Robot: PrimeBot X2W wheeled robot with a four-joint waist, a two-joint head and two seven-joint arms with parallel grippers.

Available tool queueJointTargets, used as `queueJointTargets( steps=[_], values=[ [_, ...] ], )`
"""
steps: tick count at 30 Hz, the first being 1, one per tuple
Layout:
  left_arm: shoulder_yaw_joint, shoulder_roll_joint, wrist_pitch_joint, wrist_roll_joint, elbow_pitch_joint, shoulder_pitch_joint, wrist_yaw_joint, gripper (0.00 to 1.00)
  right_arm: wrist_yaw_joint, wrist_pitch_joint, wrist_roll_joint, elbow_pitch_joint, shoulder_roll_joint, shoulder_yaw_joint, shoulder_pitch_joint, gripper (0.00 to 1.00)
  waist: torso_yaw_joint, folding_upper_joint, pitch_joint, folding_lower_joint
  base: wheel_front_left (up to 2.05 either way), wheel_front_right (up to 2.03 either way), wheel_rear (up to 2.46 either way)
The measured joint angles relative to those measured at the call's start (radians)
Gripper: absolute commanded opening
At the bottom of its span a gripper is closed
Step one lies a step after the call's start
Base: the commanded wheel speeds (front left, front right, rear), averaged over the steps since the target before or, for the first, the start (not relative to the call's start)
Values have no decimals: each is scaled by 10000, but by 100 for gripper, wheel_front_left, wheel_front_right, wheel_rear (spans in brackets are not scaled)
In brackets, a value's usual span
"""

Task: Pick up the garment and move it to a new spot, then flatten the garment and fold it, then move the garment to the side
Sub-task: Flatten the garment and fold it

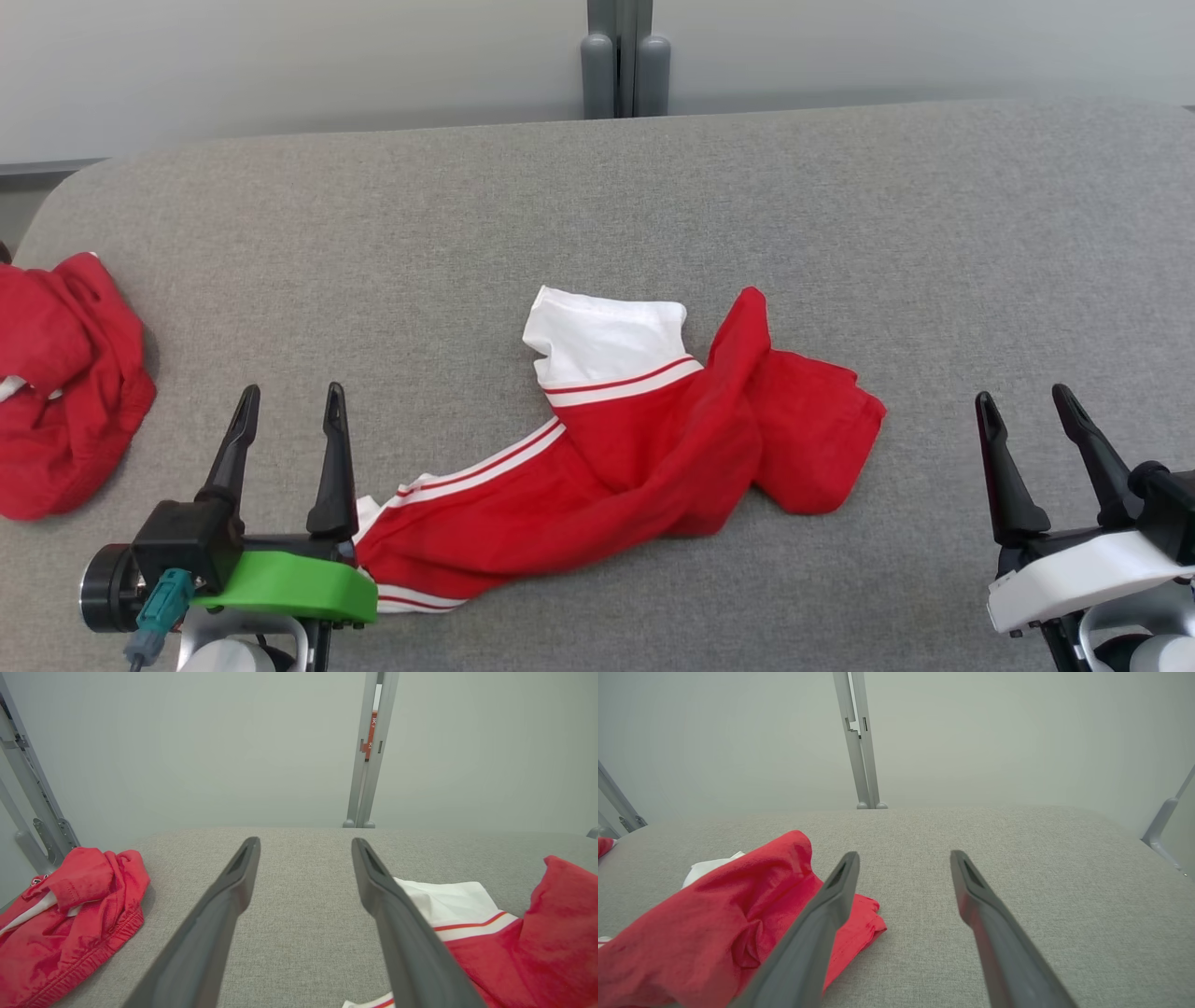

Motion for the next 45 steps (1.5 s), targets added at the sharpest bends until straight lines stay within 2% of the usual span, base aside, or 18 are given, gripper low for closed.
queueJointTargets(
  steps=[10, 16, 24, 25, 26, 31, 36, 41, 45],
  values=[
    [-176, -104, -2, 357, 79, -358, -92, 100, 0, 382, 59, 382, -132, 236, -24, 100, 194, 0, 244, 0, 0, 0, 0],
    [-389, -349, -2, 560, 119, -925, -259, 100, -2, 435, 290, 1569, -222, 594, -384, 100, 449, 0, 653, 0, 0, 0, 0],
    [-299, -583, -2, 857, 238, -1179, -372, 100, -4, 161, 834, 3568, -184, 1275, -1711, 100, 783, 0, 1266, 0, 0, 0, 0],
    [-280, -594, -2, 874, 245, -1200, -385, 100, -4, 155, 890, 3708, -199, 1358, -1815, 53, 805, 0, 1308, 0, 0, 0, 0],
    [-257, -610, -2, 913, 245, -1235, -391, 100, -4, 94, 989, 3864, -209, 1434, -1936, 0, 825, 0, 1359, 0, 0, 0, 0],
    [-138, -662, -2, 1097, 201, -1286, -414, 100, -4, -374, 1197, 3847, -556, 1647, -2107, 0, 833, 0, 1508, 0, 0, 0, 0],
    [36, -704, -2, 1191, 127, -1277, -420, 100, -4, -635, 1185, 2941, -1120, 1352, -1993, 0, 696, 0, 1532, 0, 0, 0, 0],
    [171, -828, -2, 1304, 105, -1266, -453, 100, -4, -148, 1156, 2057, -1850, 437, -1693, 0, 523, 0, 1554, 0, 0, 0, 0],
    [203, -941, -4, 1415, 111, -1270, -558, 100, -4, 316, 1254, 1996, -2291, -508, -1662, 0, 505, 0, 1648, 0, 0, 0, 0]
  ],
)
